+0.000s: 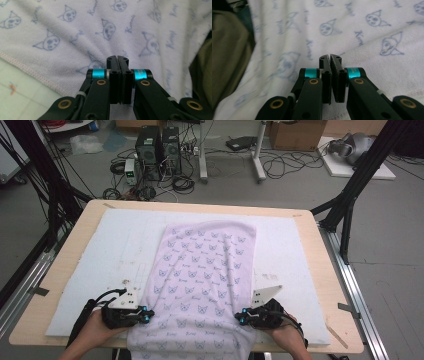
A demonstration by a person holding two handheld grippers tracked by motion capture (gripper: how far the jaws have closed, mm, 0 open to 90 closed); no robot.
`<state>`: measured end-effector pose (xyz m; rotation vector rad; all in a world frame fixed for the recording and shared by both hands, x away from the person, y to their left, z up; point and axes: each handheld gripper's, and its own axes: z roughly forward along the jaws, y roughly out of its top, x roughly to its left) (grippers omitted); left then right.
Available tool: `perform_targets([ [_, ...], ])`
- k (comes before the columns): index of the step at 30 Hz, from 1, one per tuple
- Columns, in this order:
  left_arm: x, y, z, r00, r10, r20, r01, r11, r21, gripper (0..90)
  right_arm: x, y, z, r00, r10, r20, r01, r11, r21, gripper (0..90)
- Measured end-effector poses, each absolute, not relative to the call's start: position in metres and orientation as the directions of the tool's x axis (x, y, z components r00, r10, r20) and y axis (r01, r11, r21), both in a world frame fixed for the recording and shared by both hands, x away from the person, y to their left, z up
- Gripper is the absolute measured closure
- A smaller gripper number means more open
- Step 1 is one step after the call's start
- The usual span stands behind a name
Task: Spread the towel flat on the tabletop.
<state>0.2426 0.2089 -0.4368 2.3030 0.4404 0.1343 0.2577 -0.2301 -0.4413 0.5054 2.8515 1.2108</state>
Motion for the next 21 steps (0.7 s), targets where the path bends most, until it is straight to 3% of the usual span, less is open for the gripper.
perform_targets([
  [4,0.216,0.219,-0.431,0.953,0.297,-0.059,0.242,-0.632,0.736,85.2,0.234,-0.238,-0.429,-0.969,0.191,0.156,0.243,0.626,0.741,86.6],
  [6,0.216,0.220,-0.428,0.948,0.314,-0.047,0.243,-0.621,0.745,66.1,0.233,-0.240,-0.426,-0.967,0.210,0.145,0.246,0.617,0.748,82.9],
  [7,0.226,0.220,-0.425,0.938,0.345,-0.039,0.254,-0.606,0.754,63.3,0.240,-0.242,-0.424,-0.957,0.263,0.123,0.265,0.613,0.744,73.5],
  [10,0.240,0.217,-0.426,0.922,0.386,-0.033,0.274,-0.591,0.758,59.0,0.251,-0.242,-0.427,-0.947,0.299,0.119,0.286,0.614,0.736,70.6],
  [12,0.250,0.212,-0.430,0.919,0.392,-0.039,0.287,-0.598,0.748,60.8,0.259,-0.239,-0.432,-0.941,0.315,0.121,0.299,0.614,0.730,68.7],
  [15,0.255,0.202,-0.441,0.927,0.374,-0.028,0.273,-0.622,0.734,75.5,0.264,-0.229,-0.441,-0.944,0.315,0.103,0.294,0.650,0.701,72.9],
  [16,0.255,0.202,-0.441,0.927,0.374,-0.028,0.273,-0.622,0.734,85.6,0.264,-0.229,-0.441,-0.944,0.315,0.103,0.294,0.650,0.701,72.9],
  [17,0.253,0.202,-0.440,0.927,0.375,-0.032,0.276,-0.621,0.734,87.6,0.265,-0.230,-0.442,-0.938,0.329,0.105,0.304,0.643,0.703,80.8],
  [18,0.253,0.202,-0.440,0.927,0.375,-0.032,0.276,-0.621,0.734,88.2,0.265,-0.230,-0.442,-0.938,0.329,0.105,0.304,0.643,0.703,80.8],
  [19,0.248,0.205,-0.440,0.927,0.374,-0.030,0.276,-0.626,0.729,88.4,0.264,-0.230,-0.443,-0.945,0.306,0.114,0.294,0.645,0.706,87.8],
  [21,0.239,0.209,-0.438,0.934,0.354,-0.039,0.271,-0.636,0.723,88.7,0.262,-0.231,-0.442,-0.951,0.279,0.133,0.289,0.650,0.703,88.7],
])
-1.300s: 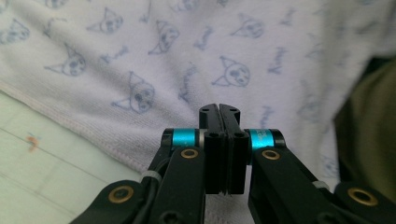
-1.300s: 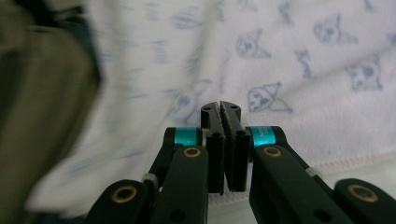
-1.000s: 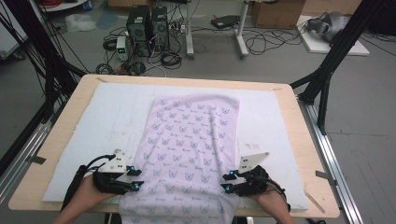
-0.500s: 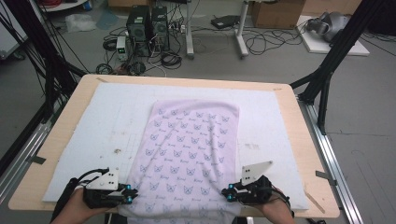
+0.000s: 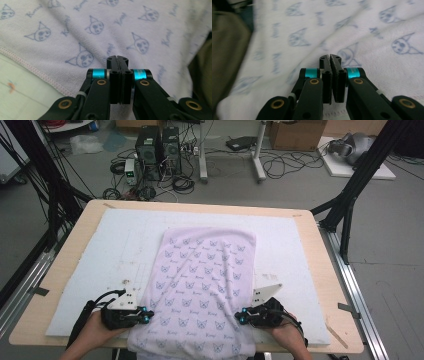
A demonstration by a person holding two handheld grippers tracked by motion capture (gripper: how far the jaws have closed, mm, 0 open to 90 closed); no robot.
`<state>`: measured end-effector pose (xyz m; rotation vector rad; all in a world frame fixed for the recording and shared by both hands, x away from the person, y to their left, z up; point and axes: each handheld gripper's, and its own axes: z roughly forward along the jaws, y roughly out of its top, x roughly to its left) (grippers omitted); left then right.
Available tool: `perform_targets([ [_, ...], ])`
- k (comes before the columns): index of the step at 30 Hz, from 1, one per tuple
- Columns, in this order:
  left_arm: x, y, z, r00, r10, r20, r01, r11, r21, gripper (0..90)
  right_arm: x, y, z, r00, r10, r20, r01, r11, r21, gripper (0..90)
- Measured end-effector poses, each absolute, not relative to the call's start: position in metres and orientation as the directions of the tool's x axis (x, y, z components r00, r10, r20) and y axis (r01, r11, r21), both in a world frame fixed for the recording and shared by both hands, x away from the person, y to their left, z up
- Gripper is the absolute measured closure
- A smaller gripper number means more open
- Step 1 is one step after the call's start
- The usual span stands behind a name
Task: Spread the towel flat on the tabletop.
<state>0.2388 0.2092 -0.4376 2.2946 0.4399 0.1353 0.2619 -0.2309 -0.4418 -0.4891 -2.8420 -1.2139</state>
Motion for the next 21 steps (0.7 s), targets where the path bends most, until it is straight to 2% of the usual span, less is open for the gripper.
perform_targets([
  [3,0.223,0.214,-0.434,0.947,0.319,-0.044,0.249,-0.641,0.726,88.5,0.253,-0.233,-0.437,-0.961,0.239,0.139,0.265,0.651,0.712,88.7],
  [4,0.214,0.217,-0.430,0.951,0.307,-0.039,0.233,-0.628,0.742,87.4,0.245,-0.239,-0.431,-0.966,0.214,0.146,0.249,0.620,0.744,87.8],
  [5,0.214,0.217,-0.430,0.951,0.307,-0.039,0.233,-0.628,0.742,83.3,0.245,-0.239,-0.431,-0.966,0.214,0.146,0.249,0.620,0.744,87.8],
  [6,0.217,0.217,-0.427,0.939,0.345,-0.011,0.237,-0.620,0.748,71.2,0.246,-0.243,-0.427,-0.959,0.252,0.131,0.262,0.608,0.749,79.3],
  [7,0.217,0.217,-0.427,0.939,0.345,-0.011,0.237,-0.620,0.748,63.5,0.246,-0.243,-0.427,-0.959,0.252,0.131,0.262,0.608,0.749,79.3],
  [8,0.230,0.216,-0.426,0.926,0.376,-0.005,0.252,-0.609,0.752,61.6,0.254,-0.244,-0.428,-0.944,0.309,0.115,0.290,0.612,0.736,68.7],
  [11,0.244,0.212,-0.427,0.913,0.408,0.000,0.268,-0.598,0.755,58.7,0.263,-0.241,-0.433,-0.936,0.331,0.120,0.308,0.606,0.733,67.1],
  [13,0.256,0.207,-0.431,0.908,0.420,-0.008,0.285,-0.602,0.746,60.9,0.267,-0.236,-0.437,-0.933,0.339,0.119,0.318,0.627,0.711,67.4],
  [14,0.263,0.201,-0.438,0.911,0.411,-0.018,0.296,-0.625,0.722,66.2,0.268,-0.231,-0.441,-0.937,0.335,0.099,0.305,0.648,0.698,73.0],
  [16,0.263,0.199,-0.440,0.919,0.394,-0.016,0.278,-0.619,0.735,81.0,0.270,-0.231,-0.442,-0.933,0.344,0.100,0.312,0.642,0.700,82.2],
  [17,0.263,0.199,-0.440,0.919,0.394,-0.016,0.278,-0.619,0.735,87.4,0.270,-0.231,-0.442,-0.933,0.344,0.100,0.312,0.642,0.700,82.2],
  [18,0.260,0.199,-0.439,0.921,0.390,-0.009,0.273,-0.628,0.729,88.2,0.270,-0.230,-0.442,-0.938,0.329,0.105,0.304,0.642,0.704,88.2],
  [21,0.252,0.204,-0.437,0.926,0.377,-0.025,0.275,-0.624,0.731,88.8,0.266,-0.233,-0.440,-0.948,0.291,0.128,0.293,0.641,0.709,89.0],
])
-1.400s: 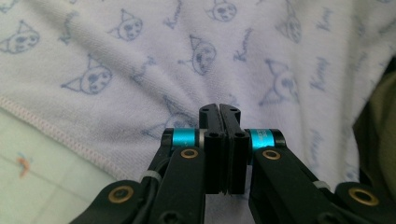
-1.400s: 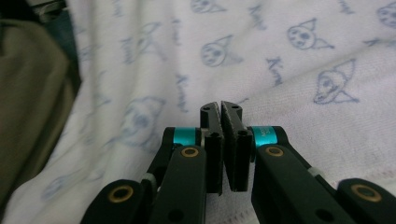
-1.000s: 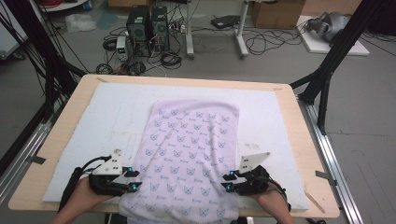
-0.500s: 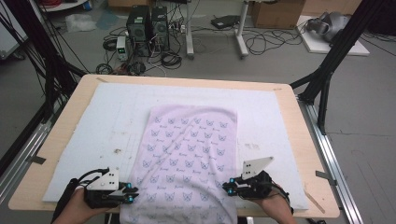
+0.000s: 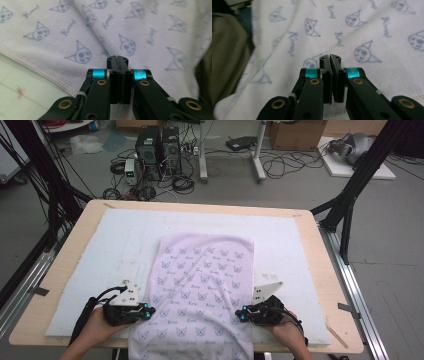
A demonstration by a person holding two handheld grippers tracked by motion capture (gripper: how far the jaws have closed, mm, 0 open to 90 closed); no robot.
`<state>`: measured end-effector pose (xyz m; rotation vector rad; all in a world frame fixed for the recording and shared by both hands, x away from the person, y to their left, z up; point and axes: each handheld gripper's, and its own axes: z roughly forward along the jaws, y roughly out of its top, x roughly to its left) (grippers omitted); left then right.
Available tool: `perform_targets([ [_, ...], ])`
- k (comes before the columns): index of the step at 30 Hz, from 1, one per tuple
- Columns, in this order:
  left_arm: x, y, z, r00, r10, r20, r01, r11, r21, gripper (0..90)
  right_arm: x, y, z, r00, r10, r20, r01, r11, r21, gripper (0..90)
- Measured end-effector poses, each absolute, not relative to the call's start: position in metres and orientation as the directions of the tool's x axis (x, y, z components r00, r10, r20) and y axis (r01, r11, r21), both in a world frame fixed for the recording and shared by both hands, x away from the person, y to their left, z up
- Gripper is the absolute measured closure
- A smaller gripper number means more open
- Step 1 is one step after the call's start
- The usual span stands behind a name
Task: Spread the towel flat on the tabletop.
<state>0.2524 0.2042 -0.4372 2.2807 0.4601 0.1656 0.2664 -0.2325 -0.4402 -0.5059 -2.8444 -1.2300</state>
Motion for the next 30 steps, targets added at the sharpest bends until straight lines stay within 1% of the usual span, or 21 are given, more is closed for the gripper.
perform_targets([
  [1,0.236,0.212,-0.432,0.931,0.364,-0.028,0.265,-0.619,0.739,88.8,0.262,-0.234,-0.437,-0.952,0.275,0.134,0.284,0.635,0.718,89.0],
  [4,0.222,0.220,-0.427,0.936,0.352,-0.031,0.254,-0.611,0.749,87.8,0.251,-0.238,-0.430,-0.960,0.238,0.146,0.264,0.607,0.749,88.5],
  [5,0.218,0.223,-0.424,0.933,0.357,-0.035,0.258,-0.602,0.756,83.8,0.248,-0.241,-0.425,-0.961,0.226,0.160,0.266,0.598,0.756,86.2],
  [6,0.218,0.223,-0.424,0.933,0.357,-0.035,0.258,-0.602,0.756,69.1,0.248,-0.241,-0.425,-0.961,0.226,0.160,0.266,0.598,0.756,86.2],
  [7,0.227,0.222,-0.423,0.923,0.385,-0.021,0.269,-0.605,0.749,61.4,0.254,-0.242,-0.423,-0.951,0.280,0.133,0.281,0.598,0.751,75.2],
  [12,0.257,0.214,-0.423,0.900,0.435,-0.023,0.297,-0.573,0.764,59.6,0.280,-0.241,-0.421,-0.928,0.348,0.131,0.322,0.575,0.752,71.8],
  [15,0.293,0.207,-0.419,0.880,0.475,-0.016,0.313,-0.554,0.772,63.3,0.299,-0.241,-0.414,-0.920,0.379,0.104,0.320,0.570,0.757,69.9],
  [16,0.293,0.207,-0.419,0.880,0.475,-0.016,0.313,-0.554,0.772,64.2,0.299,-0.241,-0.414,-0.920,0.379,0.104,0.320,0.570,0.757,69.9],
  [17,0.315,0.205,-0.417,0.860,0.511,-0.009,0.330,-0.542,0.773,64.4,0.316,-0.242,-0.409,-0.907,0.412,0.083,0.329,0.573,0.751,68.6],
  [18,0.315,0.205,-0.417,0.860,0.511,-0.009,0.330,-0.542,0.773,65.3,0.326,-0.242,-0.408,-0.901,0.427,0.078,0.335,0.569,0.751,67.5],
  [19,0.336,0.205,-0.414,0.840,0.542,-0.014,0.347,-0.518,0.782,66.2,0.337,-0.243,-0.406,-0.892,0.446,0.078,0.345,0.559,0.754,67.4],
  [21,0.357,0.207,-0.412,0.814,0.580,-0.039,0.377,-0.475,0.795,67.7,0.359,-0.245,-0.404,-0.879,0.473,0.057,0.351,0.563,0.748,65.6],
  [22,0.357,0.207,-0.412,0.814,0.580,-0.039,0.377,-0.475,0.795,69.1,0.359,-0.245,-0.404,-0.879,0.473,0.057,0.351,0.563,0.748,65.6],
  [23,0.377,0.207,-0.410,0.784,0.620,-0.020,0.389,-0.466,0.795,70.7,0.384,-0.246,-0.403,-0.864,0.500,0.056,0.372,0.561,0.740,64.9],
  [24,0.377,0.207,-0.410,0.784,0.620,-0.020,0.389,-0.466,0.795,71.6,0.384,-0.246,-0.403,-0.864,0.500,0.056,0.372,0.561,0.740,64.9],
  [25,0.400,0.208,-0.411,0.758,0.651,-0.042,0.424,-0.443,0.790,71.7,0.407,-0.247,-0.402,-0.844,0.534,0.051,0.397,0.559,0.728,63.5],
  [26,0.400,0.208,-0.411,0.758,0.651,-0.042,0.424,-0.443,0.790,71.6,0.419,-0.248,-0.403,-0.831,0.554,0.047,0.413,0.559,0.719,61.5],
  [27,0.419,0.207,-0.413,0.730,0.683,-0.031,0.450,-0.445,0.775,70.8,0.429,-0.249,-0.404,-0.814,0.580,0.043,0.435,0.558,0.707,60.3],
  [28,0.419,0.207,-0.413,0.730,0.683,-0.031,0.450,-0.445,0.775,69.0,0.429,-0.249,-0.404,-0.814,0.580,0.043,0.435,0.558,0.707,60.3],
  [29,0.434,0.205,-0.418,0.691,0.722,-0.046,0.492,-0.423,0.761,66.0,0.445,-0.253,-0.409,-0.782,0.623,0.024,0.462,0.554,0.693,56.4],
  [30,0.434,0.205,-0.418,0.691,0.722,-0.046,0.492,-0.423,0.761,61.9,0.445,-0.253,-0.409,-0.782,0.623,0.024,0.462,0.554,0.693,56.4],
])
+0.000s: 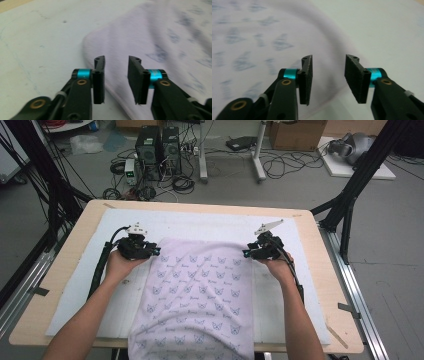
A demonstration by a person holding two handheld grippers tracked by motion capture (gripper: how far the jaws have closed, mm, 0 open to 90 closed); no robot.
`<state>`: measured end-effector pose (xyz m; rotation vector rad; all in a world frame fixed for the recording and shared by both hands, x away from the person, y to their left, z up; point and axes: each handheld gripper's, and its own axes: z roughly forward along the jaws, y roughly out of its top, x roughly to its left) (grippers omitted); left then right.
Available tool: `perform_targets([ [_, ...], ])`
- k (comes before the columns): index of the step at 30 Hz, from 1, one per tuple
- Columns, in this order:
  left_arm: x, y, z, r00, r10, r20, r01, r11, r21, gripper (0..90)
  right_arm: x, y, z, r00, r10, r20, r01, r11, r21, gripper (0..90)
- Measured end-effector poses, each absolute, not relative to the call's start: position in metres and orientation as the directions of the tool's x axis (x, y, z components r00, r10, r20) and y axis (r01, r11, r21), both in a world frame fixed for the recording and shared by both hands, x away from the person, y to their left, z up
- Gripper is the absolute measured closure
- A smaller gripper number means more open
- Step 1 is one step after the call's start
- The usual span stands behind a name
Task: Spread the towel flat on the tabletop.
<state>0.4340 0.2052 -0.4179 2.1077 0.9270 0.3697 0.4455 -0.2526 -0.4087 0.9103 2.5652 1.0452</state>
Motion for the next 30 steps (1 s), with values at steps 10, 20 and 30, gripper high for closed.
perform_targets([
  [10,0.460,0.199,-0.429,0.603,0.797,-0.023,0.548,-0.394,0.738,87.6,0.474,-0.260,-0.433,-0.736,0.671,0.093,0.538,0.496,0.682,86.2],
  [20,0.448,0.212,-0.406,0.548,0.836,0.004,0.532,-0.352,0.770,54.4,0.454,-0.271,-0.400,-0.690,0.724,-0.002,0.485,0.465,0.741,62.7],
  [30,0.459,0.194,-0.431,0.573,0.819,0.009,0.559,-0.399,0.726,54.9,0.464,-0.264,-0.421,-0.670,0.742,0.036,0.562,0.475,0.676,53.9],
])
